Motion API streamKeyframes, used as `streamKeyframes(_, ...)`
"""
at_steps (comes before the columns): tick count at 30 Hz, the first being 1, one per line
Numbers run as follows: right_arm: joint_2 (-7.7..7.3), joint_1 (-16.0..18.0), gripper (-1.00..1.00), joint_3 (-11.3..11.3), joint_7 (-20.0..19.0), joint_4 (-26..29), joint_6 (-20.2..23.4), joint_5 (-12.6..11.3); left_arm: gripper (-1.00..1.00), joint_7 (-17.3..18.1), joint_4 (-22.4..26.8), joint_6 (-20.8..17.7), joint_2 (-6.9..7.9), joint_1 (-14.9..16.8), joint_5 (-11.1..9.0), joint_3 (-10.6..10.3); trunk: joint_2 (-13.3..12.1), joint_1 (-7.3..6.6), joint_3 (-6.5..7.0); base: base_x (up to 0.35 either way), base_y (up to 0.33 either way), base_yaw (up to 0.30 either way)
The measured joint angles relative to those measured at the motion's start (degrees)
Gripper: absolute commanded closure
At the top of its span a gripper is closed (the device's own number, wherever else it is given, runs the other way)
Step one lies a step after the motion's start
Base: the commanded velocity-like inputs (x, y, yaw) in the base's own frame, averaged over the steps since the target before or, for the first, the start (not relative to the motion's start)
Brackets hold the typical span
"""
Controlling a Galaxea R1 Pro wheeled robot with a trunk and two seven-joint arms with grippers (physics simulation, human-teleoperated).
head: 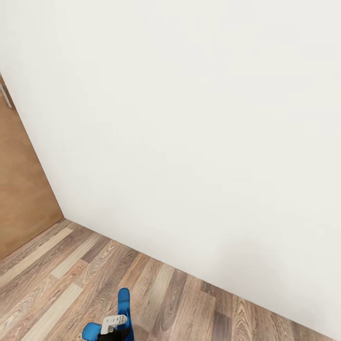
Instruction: In the bedroom, move the book from the bed onto either nightstand, and place the two sandals side by side next to the bed.
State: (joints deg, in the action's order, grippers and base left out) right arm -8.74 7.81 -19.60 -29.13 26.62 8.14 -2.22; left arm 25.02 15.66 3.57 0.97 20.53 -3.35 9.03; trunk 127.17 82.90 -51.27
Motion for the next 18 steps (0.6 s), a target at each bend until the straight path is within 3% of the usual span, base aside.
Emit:
streamKeyframes(6,0.0,0.0,-1.0,0.0,0.0,0.0,0.0,0.0,1.0,0.0,0.0,0.0,0.0,0.0,0.0,0.0,0.0,0.0,0.0,0.013,-0.008,0.285)
streamKeyframes(13,0.0,0.0,-1.0,0.0,0.0,0.0,0.0,0.1,1.0,0.0,0.0,0.0,0.0,0.0,0.0,0.0,0.0,-0.02,0.0,0.193,-0.132,0.285)
streamKeyframes(18,0.0,0.0,-1.0,0.0,0.0,0.0,0.0,0.0,1.0,0.0,0.0,0.0,0.0,0.0,0.0,0.0,0.0,0.0,0.0,0.061,-0.034,0.285)
